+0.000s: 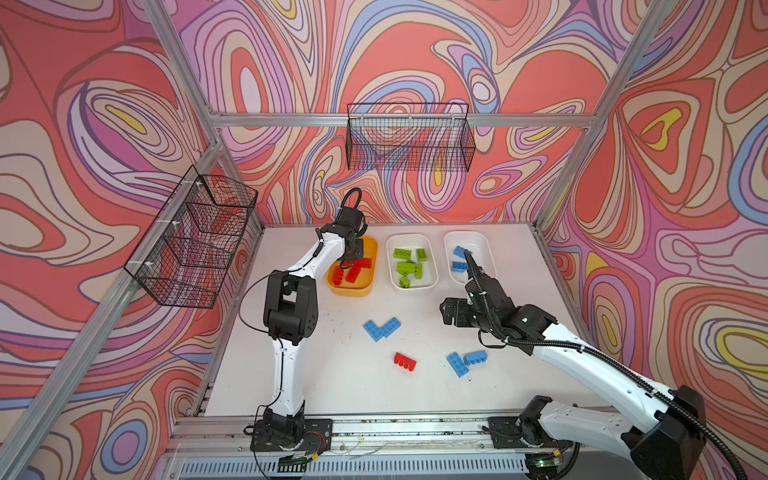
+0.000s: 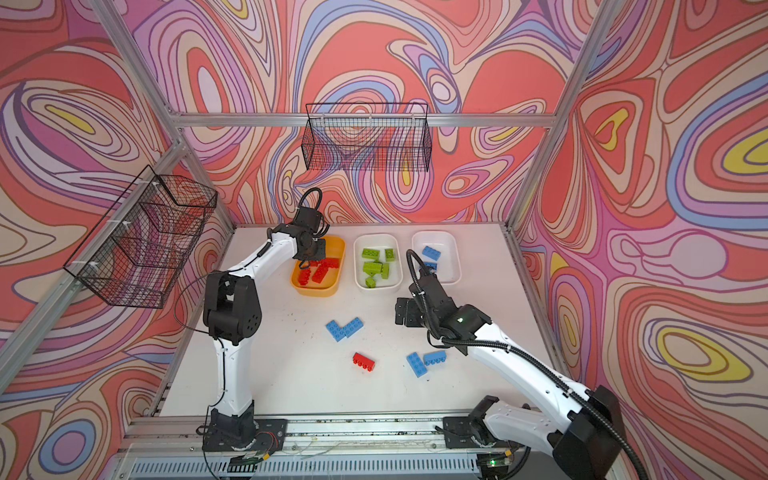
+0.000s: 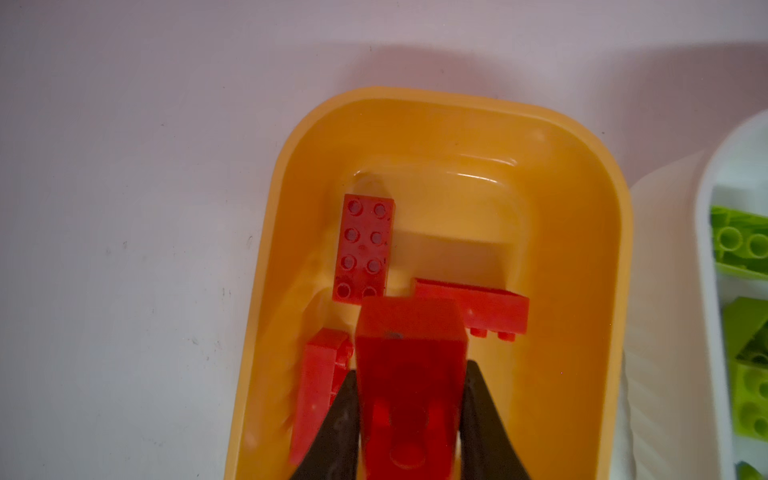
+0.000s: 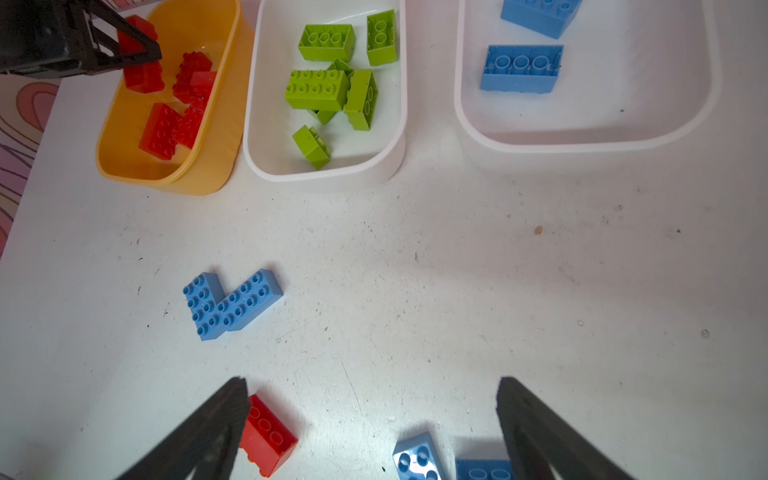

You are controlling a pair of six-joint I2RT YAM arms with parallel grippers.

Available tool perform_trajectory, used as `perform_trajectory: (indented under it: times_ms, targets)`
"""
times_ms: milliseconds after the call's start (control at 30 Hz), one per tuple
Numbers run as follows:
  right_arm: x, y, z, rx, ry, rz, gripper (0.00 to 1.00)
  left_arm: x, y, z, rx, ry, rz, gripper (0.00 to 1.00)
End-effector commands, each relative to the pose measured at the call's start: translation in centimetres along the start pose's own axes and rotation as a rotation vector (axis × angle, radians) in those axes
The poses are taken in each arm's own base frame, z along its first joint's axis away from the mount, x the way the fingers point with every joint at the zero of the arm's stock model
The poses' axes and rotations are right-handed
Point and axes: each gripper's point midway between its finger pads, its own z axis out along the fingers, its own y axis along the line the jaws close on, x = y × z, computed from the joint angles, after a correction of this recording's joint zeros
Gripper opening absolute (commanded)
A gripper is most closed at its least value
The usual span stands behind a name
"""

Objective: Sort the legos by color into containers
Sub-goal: 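Carry the red brick with the left gripper and drop it into the yellow tub, then grasp the last red brick with the right gripper while the left gripper withdraws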

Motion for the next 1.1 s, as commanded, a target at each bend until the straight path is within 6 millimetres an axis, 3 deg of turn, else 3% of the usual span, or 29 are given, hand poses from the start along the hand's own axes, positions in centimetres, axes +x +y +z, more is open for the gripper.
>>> perform_trajectory:
  times_ms: [0, 67, 167, 300, 400, 500, 667, 833, 967, 1067]
  targets:
    - [-1.3, 0.9, 0.1, -0.020, -0.021, -0.012, 0.98, -0.3, 1.8, 0.1, -0.025, 0.032, -0.013, 0.37]
    - [-1.6, 1.1, 0.3, -0.020, -0.022, -0.017, 0.98, -0.2, 1.9, 0.0, -0.023, 0.038, -0.004, 0.50]
    - [-1.9, 1.2, 0.6, -0.013, -0.020, -0.031, 0.98, 0.1, 1.5, -1.0, 0.013, 0.038, -0.020, 0.61]
    - [-1.8, 1.6, 1.1, -0.018, -0.003, -0.039, 0.98, 0.9, 0.6, -4.2, 0.078, 0.005, -0.065, 0.68]
    - [-1.0, 2.1, 1.7, -0.049, 0.032, -0.049, 0.98, 2.5, 0.1, -6.8, 0.122, -0.030, -0.087, 0.81]
    - [0.5, 3.0, 2.2, -0.112, 0.083, -0.061, 0.96, 5.2, -0.1, -9.0, 0.158, -0.049, -0.108, 0.96]
    - [3.7, 4.9, 2.6, -0.166, 0.148, -0.118, 0.89, 11.6, 1.4, -11.0, 0.150, -0.036, -0.149, 0.98]
    - [8.2, 7.3, 3.2, -0.208, 0.223, -0.187, 0.75, 18.1, 2.5, -12.7, 0.169, -0.019, -0.197, 0.99]
    - [11.5, 9.1, 3.5, -0.224, 0.265, -0.266, 0.65, 22.0, 3.0, -13.4, 0.178, -0.013, -0.215, 1.00]
    - [13.7, 10.2, 4.1, -0.219, 0.294, -0.328, 0.61, 23.9, 4.0, -13.9, 0.169, -0.008, -0.231, 1.00]
